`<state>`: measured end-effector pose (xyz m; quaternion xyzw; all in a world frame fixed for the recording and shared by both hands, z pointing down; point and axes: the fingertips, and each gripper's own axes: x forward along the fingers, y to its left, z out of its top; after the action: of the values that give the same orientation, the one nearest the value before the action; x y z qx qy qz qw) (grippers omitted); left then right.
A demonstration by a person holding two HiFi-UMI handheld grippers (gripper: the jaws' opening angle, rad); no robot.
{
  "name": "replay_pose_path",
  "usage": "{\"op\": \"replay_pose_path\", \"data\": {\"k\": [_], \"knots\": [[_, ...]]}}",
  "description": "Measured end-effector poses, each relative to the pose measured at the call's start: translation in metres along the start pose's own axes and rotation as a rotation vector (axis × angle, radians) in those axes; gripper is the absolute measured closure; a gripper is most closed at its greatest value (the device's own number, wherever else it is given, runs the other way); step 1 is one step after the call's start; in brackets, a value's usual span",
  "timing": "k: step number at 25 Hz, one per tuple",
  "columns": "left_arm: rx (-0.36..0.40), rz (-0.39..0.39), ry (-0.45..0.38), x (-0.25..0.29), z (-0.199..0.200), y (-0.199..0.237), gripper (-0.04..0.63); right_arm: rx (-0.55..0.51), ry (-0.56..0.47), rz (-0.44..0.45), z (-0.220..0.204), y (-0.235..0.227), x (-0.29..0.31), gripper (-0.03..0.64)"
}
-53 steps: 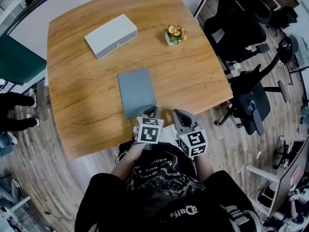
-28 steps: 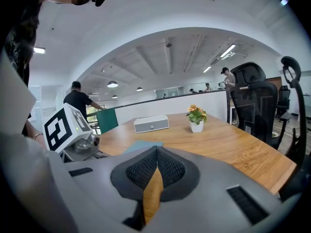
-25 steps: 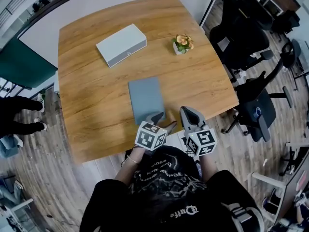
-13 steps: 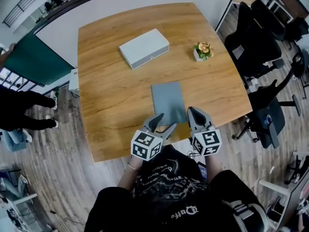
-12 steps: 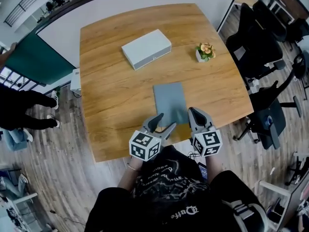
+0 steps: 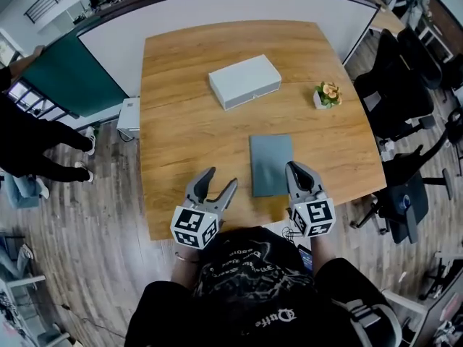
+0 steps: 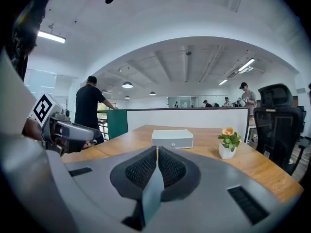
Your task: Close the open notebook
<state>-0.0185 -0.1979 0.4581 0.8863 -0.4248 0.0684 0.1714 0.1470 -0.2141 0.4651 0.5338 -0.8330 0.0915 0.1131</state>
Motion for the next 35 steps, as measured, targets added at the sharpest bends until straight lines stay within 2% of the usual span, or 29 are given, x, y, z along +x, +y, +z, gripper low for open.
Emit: {"op": "replay_pose_path", "data": {"k": [3,6,9,11,14,17,20,22,27,32,35], "knots": [[-0.024,0.023,-0.062,-0.009,0.011,0.006,0.307,-0.035,0.018,0.032,0.0,0.011,0.008,0.598],[-0.011,0.049,-0.085,-0.008,0.016,0.009,0.313,-0.054,0.0,0.06,0.009,0.019,0.016,0.598],[0.003,0.081,-0.099,-0.007,0.017,0.009,0.39,-0.067,-0.015,0.084,0.016,0.026,0.02,0.604],[-0.02,0.053,-0.102,-0.005,0.015,0.005,0.466,-0.075,-0.006,0.105,0.015,0.03,0.021,0.608],[-0.05,0.002,-0.097,-0.002,0.012,-0.003,0.511,-0.085,0.035,0.135,0.003,0.034,0.021,0.609],[-0.046,0.023,-0.089,-0.001,0.01,-0.002,0.563,-0.094,0.045,0.151,0.002,0.036,0.019,0.61],[0.009,0.107,-0.065,0.001,0.006,0.004,0.574,-0.091,0.045,0.185,0.005,0.039,0.017,0.611],[0.046,0.134,-0.054,0.002,0.003,0.004,0.574,-0.088,0.044,0.19,0.005,0.04,0.015,0.611],[-0.025,0.113,-0.082,0.0,0.003,-0.001,0.574,-0.082,0.058,0.198,-0.001,0.045,0.009,0.611],[-0.012,0.101,-0.079,0.001,0.006,-0.006,0.574,-0.034,0.056,0.192,-0.006,0.042,0.004,0.611],[-0.016,0.1,-0.075,0.0,0.004,-0.006,0.574,-0.055,0.059,0.177,-0.007,0.041,0.003,0.611]]}}
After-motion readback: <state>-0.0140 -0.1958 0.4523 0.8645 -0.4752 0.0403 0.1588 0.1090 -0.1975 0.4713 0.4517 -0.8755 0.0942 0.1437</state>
